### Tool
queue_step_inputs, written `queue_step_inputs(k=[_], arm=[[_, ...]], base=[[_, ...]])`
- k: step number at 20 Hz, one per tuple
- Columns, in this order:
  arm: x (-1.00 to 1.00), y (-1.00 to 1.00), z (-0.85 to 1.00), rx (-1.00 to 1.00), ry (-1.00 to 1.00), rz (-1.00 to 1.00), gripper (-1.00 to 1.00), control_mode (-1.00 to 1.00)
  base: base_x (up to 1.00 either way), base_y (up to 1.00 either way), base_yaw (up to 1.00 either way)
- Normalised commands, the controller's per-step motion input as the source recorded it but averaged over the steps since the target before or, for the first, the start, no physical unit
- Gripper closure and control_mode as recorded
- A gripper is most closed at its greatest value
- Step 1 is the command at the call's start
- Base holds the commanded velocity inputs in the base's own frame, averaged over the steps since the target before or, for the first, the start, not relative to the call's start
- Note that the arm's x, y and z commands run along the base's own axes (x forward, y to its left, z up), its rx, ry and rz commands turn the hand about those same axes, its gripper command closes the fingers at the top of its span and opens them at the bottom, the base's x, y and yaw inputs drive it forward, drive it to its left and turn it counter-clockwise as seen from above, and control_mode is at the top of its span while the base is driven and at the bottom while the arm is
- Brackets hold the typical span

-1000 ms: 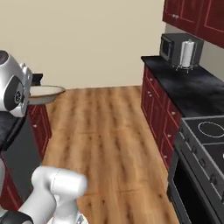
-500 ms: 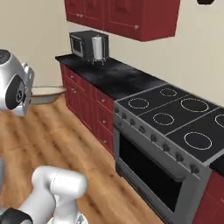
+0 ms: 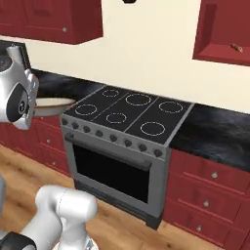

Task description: Pick the mug and place it in the sink. Pick the bowl and place it in the open cabinet and then close the cabinet.

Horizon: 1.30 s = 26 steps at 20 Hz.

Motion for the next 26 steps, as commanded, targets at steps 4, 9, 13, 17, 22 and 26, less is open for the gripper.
queue_step_inputs(k=[4, 9, 13, 17, 22, 26], arm=[[0.0, 0.0, 0.0, 0.0, 0.0, 0.0, 1.0, 1.0], [0.0, 0.0, 0.0, 0.0, 0.0, 0.0, 1.0, 1.0], [0.0, 0.0, 0.0, 0.0, 0.0, 0.0, 1.0, 1.0], [0.0, 0.0, 0.0, 0.0, 0.0, 0.0, 1.0, 1.0], [0.0, 0.0, 0.0, 0.0, 0.0, 0.0, 1.0, 1.0], [0.0, 0.0, 0.0, 0.0, 0.0, 0.0, 1.0, 1.0]], base=[[0.0, -0.26, -0.69], [0.0, -0.27, -0.67], [0.0, -0.25, -0.67], [0.0, -0.23, -0.66], [0.0, -0.17, -0.62], [0.18, 0.16, -0.4]])
